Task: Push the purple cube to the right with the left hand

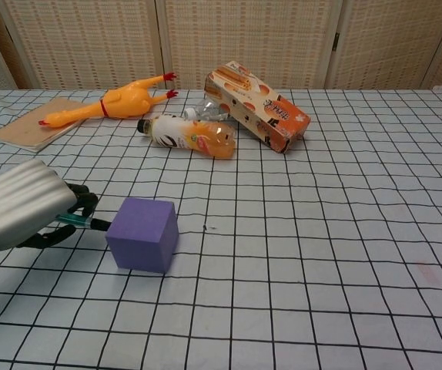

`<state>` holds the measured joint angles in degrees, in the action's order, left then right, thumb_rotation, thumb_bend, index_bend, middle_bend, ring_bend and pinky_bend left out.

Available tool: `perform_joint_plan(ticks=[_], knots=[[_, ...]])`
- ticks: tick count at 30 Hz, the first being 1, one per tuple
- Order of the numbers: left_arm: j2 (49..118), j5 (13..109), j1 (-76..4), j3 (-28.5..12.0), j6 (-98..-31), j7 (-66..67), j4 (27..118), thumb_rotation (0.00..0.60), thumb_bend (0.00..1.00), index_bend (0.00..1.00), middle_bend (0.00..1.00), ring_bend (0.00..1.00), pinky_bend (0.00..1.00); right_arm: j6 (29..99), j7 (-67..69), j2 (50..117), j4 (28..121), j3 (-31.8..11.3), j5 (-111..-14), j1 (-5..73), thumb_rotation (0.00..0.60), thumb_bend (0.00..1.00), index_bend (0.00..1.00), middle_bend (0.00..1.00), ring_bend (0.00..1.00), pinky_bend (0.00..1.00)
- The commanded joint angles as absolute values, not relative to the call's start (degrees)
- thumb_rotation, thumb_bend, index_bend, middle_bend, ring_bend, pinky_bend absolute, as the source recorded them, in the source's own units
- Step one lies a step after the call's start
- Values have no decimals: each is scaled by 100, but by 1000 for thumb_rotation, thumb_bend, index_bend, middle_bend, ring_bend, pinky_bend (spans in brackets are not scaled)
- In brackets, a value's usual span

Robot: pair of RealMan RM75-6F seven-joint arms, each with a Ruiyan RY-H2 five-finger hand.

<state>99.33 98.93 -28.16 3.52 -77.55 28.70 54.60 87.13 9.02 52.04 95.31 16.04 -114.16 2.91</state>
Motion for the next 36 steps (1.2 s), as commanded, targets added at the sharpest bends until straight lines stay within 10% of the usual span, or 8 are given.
perform_joint_plan(ticks=[1, 36], knots=[[9977, 9942, -2896, 330, -7663, 3080, 5660, 600, 555, 806, 813, 808, 950, 8737, 935, 5194, 9509, 1614, -11447, 287, 600, 154, 0, 0, 0, 0], [10842, 9918, -3432, -79, -6871, 4576, 6407, 600, 555, 806, 814, 808, 950, 9348, 1605, 5013, 9175, 1654, -11690, 181, 600, 154, 0, 0, 0, 0]])
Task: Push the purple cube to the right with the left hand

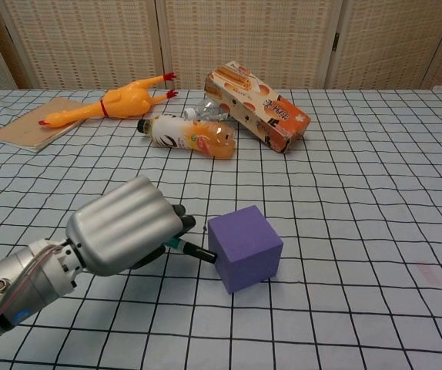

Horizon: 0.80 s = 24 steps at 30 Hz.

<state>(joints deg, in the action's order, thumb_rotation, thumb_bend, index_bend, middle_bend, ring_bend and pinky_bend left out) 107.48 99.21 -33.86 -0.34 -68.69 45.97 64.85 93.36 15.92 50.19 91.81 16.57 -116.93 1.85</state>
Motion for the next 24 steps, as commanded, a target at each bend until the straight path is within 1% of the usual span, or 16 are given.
perform_joint_plan(ticks=[1, 13, 24], knots=[[10879, 9916, -3449, -90, -6865, 4561, 6383, 600, 555, 806, 814, 808, 950, 9359, 1619, 5008, 9170, 1652, -11686, 178, 600, 154, 0, 0, 0, 0], [11262, 9774, -3793, -361, -6639, 4449, 5997, 600, 555, 806, 814, 809, 950, 9473, 1803, 4959, 9117, 1607, -11586, 140, 600, 154, 0, 0, 0, 0], [11785, 9623, -4154, -512, -6374, 4276, 5474, 600, 557, 805, 813, 809, 950, 9460, 2018, 4904, 9086, 1556, -11436, 153, 600, 154, 0, 0, 0, 0]])
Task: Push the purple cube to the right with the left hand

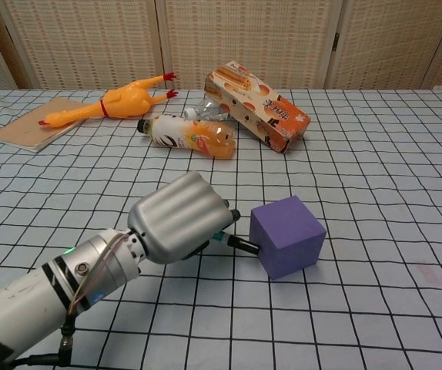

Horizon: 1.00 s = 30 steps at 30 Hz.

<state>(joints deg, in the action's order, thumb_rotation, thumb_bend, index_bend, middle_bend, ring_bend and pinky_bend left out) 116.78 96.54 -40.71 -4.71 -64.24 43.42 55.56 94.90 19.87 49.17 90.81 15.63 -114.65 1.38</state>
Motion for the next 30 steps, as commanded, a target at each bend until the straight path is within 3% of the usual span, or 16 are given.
perform_joint_plan(ticks=[1, 17, 22, 30], knots=[[11837, 9613, -4188, -529, -6361, 4260, 5432, 600, 557, 805, 813, 809, 950, 9445, 2032, 4897, 9090, 1554, -11421, 159, 600, 154, 0, 0, 0, 0], [12276, 9485, -4471, -638, -6469, 3996, 4868, 600, 556, 804, 813, 809, 950, 9364, 2129, 4860, 9106, 1510, -11363, 192, 600, 154, 0, 0, 0, 0], [11819, 9584, -4122, -282, -6786, 3992, 5229, 600, 556, 804, 813, 809, 951, 9304, 2047, 4873, 9141, 1500, -11371, 202, 600, 154, 0, 0, 0, 0], [10491, 9707, -3388, 229, -7525, 3941, 6126, 600, 554, 793, 807, 809, 950, 9175, 1854, 4913, 9242, 1490, -11395, 222, 600, 153, 0, 0, 0, 0]])
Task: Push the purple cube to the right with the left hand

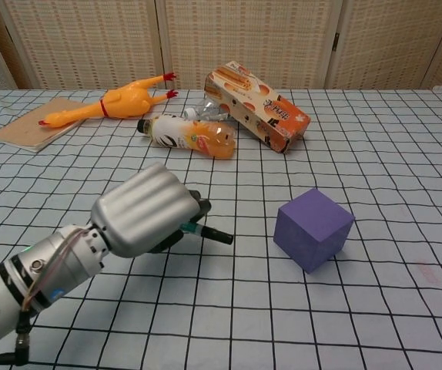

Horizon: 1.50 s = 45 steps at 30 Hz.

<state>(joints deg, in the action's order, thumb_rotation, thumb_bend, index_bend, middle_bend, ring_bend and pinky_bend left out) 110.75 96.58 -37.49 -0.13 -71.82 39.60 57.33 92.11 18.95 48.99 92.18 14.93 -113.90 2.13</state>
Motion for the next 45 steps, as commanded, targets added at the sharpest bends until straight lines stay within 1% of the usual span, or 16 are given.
perform_joint_plan(ticks=[1, 7, 13, 16, 21, 24, 27, 31, 32, 34, 36, 38, 41, 42, 44, 45], knots=[[10359, 9685, -3311, 258, -7578, 3917, 6191, 600, 554, 790, 804, 809, 950, 9142, 1817, 4922, 9257, 1489, -11398, 229, 600, 154, 0, 0, 0, 0], [9647, 9512, -2842, 498, -7723, 3610, 6216, 600, 545, 721, 758, 809, 949, 8939, 1605, 4968, 9379, 1475, -11370, 275, 600, 154, 0, 0, 0, 0], [9471, 9297, -2496, 638, -7641, 3183, 6014, 600, 518, 638, 712, 809, 947, 8809, 1461, 5004, 9476, 1429, -11245, 293, 600, 154, 0, 0, 0, 0], [9521, 9254, -2436, 663, -7516, 3099, 5841, 600, 494, 513, 648, 809, 941, 8750, 1407, 5017, 9516, 1417, -11214, 306, 600, 154, 0, 0, 0, 0], [9568, 9284, -2424, 620, -7466, 3098, 5778, 600, 466, 313, 479, 782, 933, 8719, 1336, 5026, 9539, 1420, -11228, 311, 600, 154, 0, 0, 0, 0], [9445, 9253, -2424, 596, -7382, 3169, 6024, 600, 449, 268, 398, 767, 928, 8733, 1352, 5020, 9536, 1412, -11205, 307, 600, 154, 0, 0, 0, 0], [9265, 9238, -2395, 602, -7342, 3287, 6377, 600, 431, 241, 354, 760, 927, 8790, 1390, 5008, 9522, 1405, -11196, 290, 600, 154, 0, 0, 0, 0], [8935, 9314, -2265, 615, -7596, 3419, 6986, 600, 403, 208, 291, 718, 905, 8863, 1418, 5000, 9497, 1405, -11204, 260, 600, 154, 0, 0, 0, 0], [8794, 9344, -2205, 614, -7727, 3406, 7233, 600, 396, 197, 266, 672, 873, 8880, 1419, 4997, 9493, 1406, -11209, 252, 600, 154, 0, 0, 0, 0], [8552, 9380, -2094, 619, -7953, 3243, 7648, 600, 385, 177, 213, 499, 747, 8908, 1417, 4996, 9488, 1409, -11221, 237, 600, 154, 0, 0, 0, 0], [8232, 9384, -1905, 641, -8262, 2945, 8146, 600, 376, 156, 139, 202, 500, 8945, 1402, 4998, 9480, 1413, -11248, 219, 600, 154, 0, 0, 0, 0], [8013, 9382, -1725, 697, -8511, 2535, 8485, 600, 374, 155, 102, 68, 343, 8968, 1388, 5003, 9476, 1418, -11272, 206, 600, 154, 0, 0, 0, 0], [7869, 9404, -1595, 765, -8673, 2171, 8666, 600, 364, 155, 79, 17, 237, 8980, 1373, 5008, 9470, 1422, -11290, 198, 600, 153, 0, 0, 0, 0], [7793, 9396, -1492, 816, -8790, 1886, 8767, 600, 361, 143, 71, 11, 219, 8986, 1363, 5010, 9467, 1427, -11301, 192, 600, 153, 0, 0, 0, 0], [7563, 9434, -1167, 1028, -9118, 943, 8843, 600, 349, 63, 33, 0, 189, 9010, 1304, 5024, 9463, 1437, -11335, 165, 600, 154, 0, 0, 0, 0], [7406, 9287, -1051, 1133, -9080, 565, 8859, 600, 347, 23, 16, 0, 187, 9031, 1238, 5042, 9466, 1451, -11401, 148, 600, 153, 0, 0, 0, 0]])
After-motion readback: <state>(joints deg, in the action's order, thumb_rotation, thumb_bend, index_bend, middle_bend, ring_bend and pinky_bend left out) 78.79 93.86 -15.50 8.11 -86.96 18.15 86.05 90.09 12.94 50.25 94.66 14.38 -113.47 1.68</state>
